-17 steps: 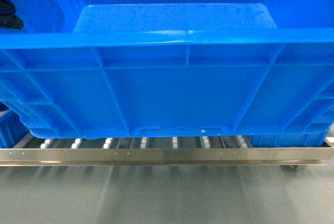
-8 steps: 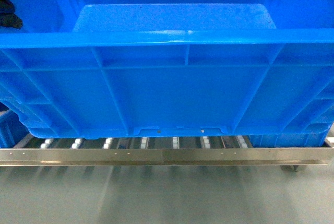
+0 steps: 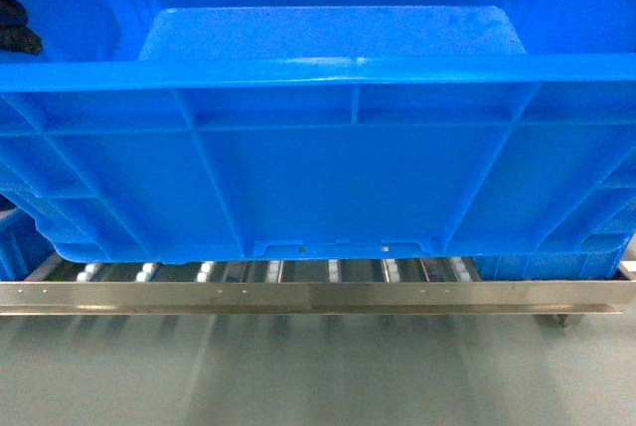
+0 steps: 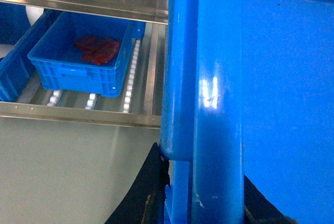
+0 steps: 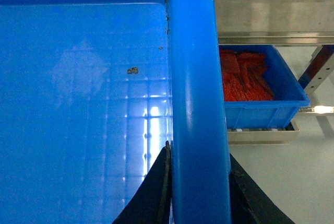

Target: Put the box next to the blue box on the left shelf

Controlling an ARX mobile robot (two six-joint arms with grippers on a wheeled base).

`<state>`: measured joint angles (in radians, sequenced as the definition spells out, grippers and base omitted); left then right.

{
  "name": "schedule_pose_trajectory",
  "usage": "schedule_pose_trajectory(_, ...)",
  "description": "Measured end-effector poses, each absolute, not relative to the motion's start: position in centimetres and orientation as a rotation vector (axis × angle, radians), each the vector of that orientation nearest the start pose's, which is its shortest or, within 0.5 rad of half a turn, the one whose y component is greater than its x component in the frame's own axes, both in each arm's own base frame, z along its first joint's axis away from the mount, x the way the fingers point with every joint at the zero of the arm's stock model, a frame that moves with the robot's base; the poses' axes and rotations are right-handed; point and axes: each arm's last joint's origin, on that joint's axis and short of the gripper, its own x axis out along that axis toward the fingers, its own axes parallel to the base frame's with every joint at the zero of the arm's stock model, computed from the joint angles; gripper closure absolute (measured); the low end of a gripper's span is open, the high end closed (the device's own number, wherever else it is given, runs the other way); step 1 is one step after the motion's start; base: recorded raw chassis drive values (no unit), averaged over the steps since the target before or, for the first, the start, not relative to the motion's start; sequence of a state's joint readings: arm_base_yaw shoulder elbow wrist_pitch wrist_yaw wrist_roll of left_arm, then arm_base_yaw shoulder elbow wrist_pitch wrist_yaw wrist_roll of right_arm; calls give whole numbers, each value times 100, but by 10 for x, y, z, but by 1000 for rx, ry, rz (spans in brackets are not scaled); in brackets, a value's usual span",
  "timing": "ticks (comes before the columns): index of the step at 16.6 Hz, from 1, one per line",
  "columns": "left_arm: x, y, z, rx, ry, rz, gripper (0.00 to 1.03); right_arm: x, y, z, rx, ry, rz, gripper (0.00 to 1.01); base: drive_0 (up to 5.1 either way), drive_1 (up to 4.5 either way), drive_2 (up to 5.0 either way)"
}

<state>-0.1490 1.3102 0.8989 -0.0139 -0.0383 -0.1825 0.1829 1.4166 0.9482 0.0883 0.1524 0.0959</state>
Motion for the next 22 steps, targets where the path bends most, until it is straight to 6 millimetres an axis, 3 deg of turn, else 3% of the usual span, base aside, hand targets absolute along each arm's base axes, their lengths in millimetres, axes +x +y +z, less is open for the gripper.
schedule_pose_trajectory(22, 286, -42, 276, -140, 431, -70, 86, 310, 53, 272, 31, 375, 12, 82, 0, 0, 0)
